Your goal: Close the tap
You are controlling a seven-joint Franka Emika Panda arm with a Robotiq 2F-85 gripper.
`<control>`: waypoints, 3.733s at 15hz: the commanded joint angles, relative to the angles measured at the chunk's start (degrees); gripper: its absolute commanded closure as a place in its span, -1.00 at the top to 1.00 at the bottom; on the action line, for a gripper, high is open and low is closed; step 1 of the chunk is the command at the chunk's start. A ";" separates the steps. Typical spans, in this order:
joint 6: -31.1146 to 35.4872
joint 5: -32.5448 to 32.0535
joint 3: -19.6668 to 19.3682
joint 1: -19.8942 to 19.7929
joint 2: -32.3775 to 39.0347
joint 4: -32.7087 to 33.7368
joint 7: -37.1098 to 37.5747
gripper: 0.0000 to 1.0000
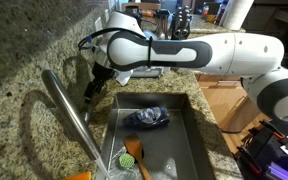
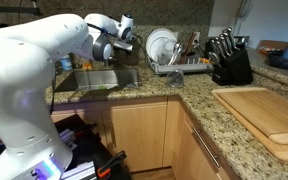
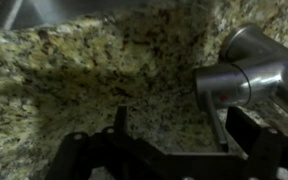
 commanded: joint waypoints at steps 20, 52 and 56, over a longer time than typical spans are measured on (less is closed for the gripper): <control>8.50 -1.54 -2.69 0.93 -0.43 0.16 0.48 1.00; 2.05 -2.87 -4.16 0.86 -2.97 -0.82 5.57 1.00; -4.91 -5.41 -7.44 0.72 -6.85 -2.16 10.00 1.00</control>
